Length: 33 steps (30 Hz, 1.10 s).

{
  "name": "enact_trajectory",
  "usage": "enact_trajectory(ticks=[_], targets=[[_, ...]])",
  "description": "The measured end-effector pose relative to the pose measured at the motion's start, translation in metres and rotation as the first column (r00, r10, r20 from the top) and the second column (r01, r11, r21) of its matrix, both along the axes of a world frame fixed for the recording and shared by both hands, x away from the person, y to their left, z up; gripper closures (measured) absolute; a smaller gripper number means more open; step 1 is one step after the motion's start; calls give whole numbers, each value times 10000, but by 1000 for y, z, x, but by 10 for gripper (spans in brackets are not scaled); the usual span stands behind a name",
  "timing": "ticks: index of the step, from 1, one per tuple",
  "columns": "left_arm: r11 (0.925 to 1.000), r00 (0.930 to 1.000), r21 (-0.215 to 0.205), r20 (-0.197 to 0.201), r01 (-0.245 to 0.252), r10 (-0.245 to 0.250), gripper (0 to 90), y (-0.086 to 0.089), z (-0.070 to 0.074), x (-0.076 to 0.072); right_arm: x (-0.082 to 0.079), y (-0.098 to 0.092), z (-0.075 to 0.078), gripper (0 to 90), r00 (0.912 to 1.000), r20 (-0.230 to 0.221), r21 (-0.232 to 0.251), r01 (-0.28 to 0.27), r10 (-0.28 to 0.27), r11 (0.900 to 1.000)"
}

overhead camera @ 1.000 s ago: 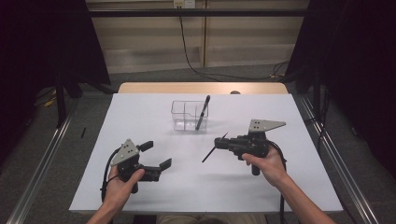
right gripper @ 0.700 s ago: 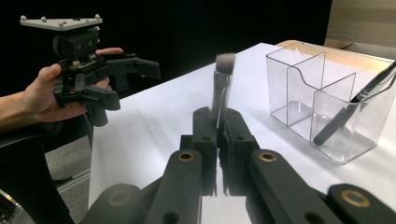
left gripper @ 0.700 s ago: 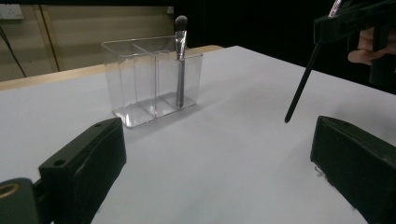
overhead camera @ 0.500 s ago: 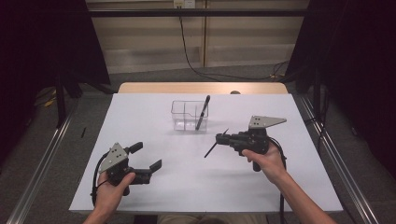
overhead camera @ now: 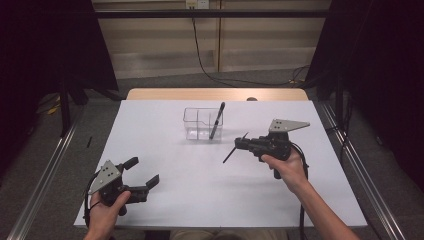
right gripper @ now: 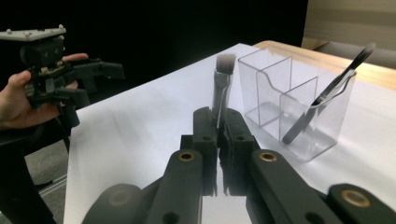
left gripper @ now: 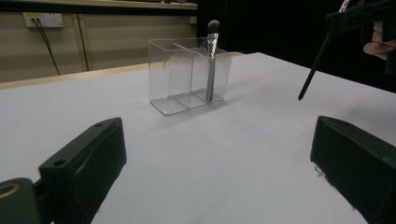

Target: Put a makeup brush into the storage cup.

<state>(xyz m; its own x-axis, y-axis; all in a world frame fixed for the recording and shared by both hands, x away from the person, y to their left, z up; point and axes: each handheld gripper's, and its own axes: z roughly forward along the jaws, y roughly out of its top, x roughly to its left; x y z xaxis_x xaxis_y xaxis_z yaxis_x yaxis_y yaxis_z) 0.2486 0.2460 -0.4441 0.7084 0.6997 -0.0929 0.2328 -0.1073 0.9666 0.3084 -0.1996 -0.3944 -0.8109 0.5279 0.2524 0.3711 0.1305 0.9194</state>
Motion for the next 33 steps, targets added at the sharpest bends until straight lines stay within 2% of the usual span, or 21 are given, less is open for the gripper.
enact_trajectory(ticks=[2, 4, 12, 14, 20, 33], targets=[[9999, 9999, 91, 116, 54, -55, 35, -1, 1, -2, 3, -1, 3, 857, 10000, 71, -86, 39, -39, 10000], [9998, 9998, 167, 205, 82, -85, 36, -2, 2, -2, 6, -1, 5, 857, 9999, 78, 21, 72, -72, 10000], [9999, 9998, 117, 175, 34, -37, 36, -1, 2, -4, 20, -3, 12, 857, 9997, 156, -23, 195, -194, 9998], [9998, 9998, 182, 176, 65, -68, 36, -1, 2, -4, 23, -3, 16, 857, 9995, 223, -140, 224, -221, 9997], [9999, 9998, 37, 150, 115, -116, 35, -2, 3, -6, 33, -3, 24, 857, 9988, 322, -358, 388, -376, 9986], [9998, 9998, 195, 157, 84, -87, 35, -2, 2, -5, 56, 1, 39, 857, 9965, 479, -708, 719, -686, 9949]])
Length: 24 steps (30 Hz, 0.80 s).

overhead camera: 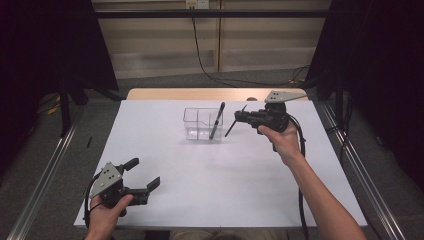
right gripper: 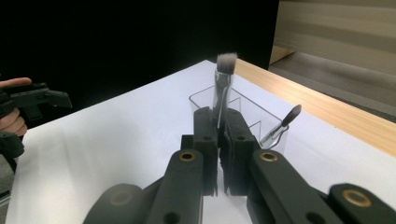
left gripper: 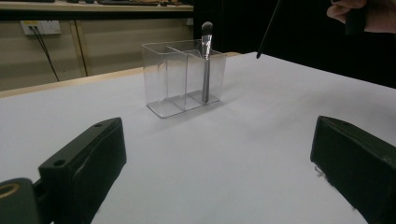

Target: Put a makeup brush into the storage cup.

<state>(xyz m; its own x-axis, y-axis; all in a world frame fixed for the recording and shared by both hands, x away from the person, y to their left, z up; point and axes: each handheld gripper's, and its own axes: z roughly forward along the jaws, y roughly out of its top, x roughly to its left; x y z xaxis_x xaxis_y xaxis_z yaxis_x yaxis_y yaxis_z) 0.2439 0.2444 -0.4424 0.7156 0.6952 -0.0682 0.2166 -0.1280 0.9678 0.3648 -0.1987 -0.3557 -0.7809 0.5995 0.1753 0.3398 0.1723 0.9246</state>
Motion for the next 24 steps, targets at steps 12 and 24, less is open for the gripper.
enact_trajectory(ticks=[12, 24], targets=[[10000, 10000, -41, -45, 67, -67, 35, 2, 0, 0, 20, 6, 8, 857, 9997, 90, 39, 221, -222, 9997], [10000, 10000, 43, -28, -86, 86, 28, 2, 0, 1, 38, 13, 13, 857, 9994, 73, 82, 346, -346, 9994]])
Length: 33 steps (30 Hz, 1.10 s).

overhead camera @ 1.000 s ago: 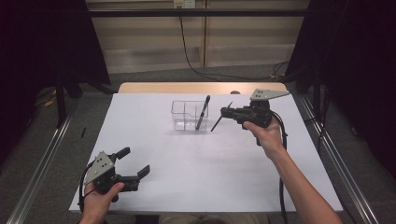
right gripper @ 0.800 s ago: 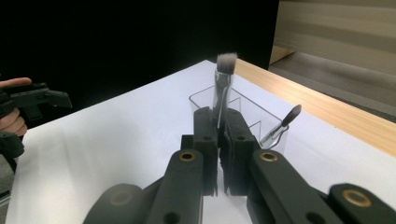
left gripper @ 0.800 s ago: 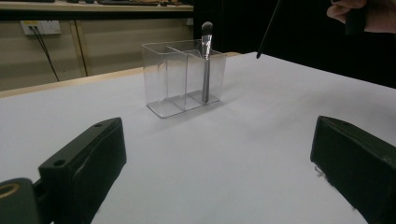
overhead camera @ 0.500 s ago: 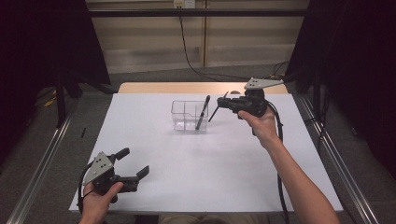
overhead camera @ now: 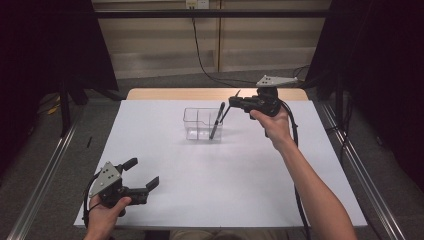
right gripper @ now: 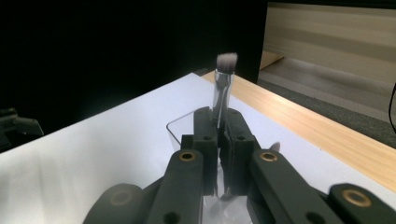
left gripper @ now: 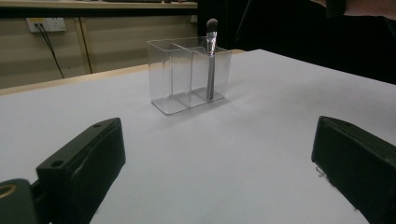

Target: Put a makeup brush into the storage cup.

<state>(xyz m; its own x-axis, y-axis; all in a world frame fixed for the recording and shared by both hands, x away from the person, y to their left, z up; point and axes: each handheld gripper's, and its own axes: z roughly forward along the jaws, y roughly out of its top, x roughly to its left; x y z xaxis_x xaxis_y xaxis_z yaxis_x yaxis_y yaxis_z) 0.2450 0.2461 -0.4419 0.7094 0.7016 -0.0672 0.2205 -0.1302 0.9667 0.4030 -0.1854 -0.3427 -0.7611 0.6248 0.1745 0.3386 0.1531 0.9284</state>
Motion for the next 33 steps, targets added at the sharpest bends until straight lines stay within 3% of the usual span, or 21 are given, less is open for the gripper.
enact_trajectory(ticks=[11, 33], targets=[[10000, 10000, -11, 21, 55, -55, 28, 0, 0, 1, 17, 7, 1, 857, 9997, -180, -360, 138, -144, 9993], [9999, 10000, 69, -2, 82, -82, 29, 1, 0, 0, 31, 18, -23, 857, 9959, -884, -1022, 110, -201, 9947]])
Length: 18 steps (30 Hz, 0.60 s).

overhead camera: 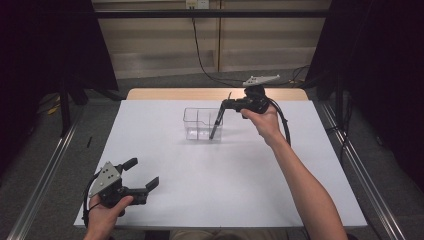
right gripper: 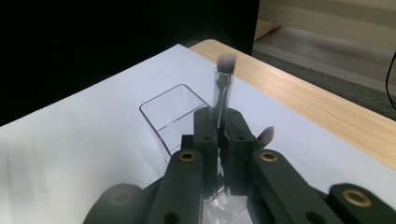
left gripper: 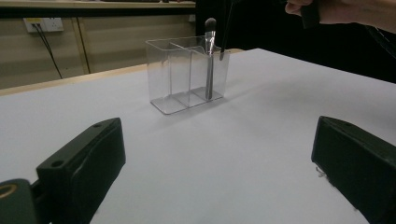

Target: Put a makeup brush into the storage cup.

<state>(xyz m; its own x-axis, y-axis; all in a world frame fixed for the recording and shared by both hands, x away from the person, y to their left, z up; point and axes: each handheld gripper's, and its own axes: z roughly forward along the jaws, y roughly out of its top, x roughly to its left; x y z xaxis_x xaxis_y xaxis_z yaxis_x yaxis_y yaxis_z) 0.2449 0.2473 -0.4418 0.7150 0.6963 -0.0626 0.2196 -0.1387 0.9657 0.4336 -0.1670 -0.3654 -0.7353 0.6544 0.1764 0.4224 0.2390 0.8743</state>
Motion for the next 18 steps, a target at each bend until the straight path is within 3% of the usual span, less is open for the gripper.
enact_trajectory(ticks=[18], targets=[[9999, 10000, 112, 63, 47, -48, 29, -1, 0, -1, 2, 5, -22, 857, 9994, -331, -278, 43, -52, 9996]])
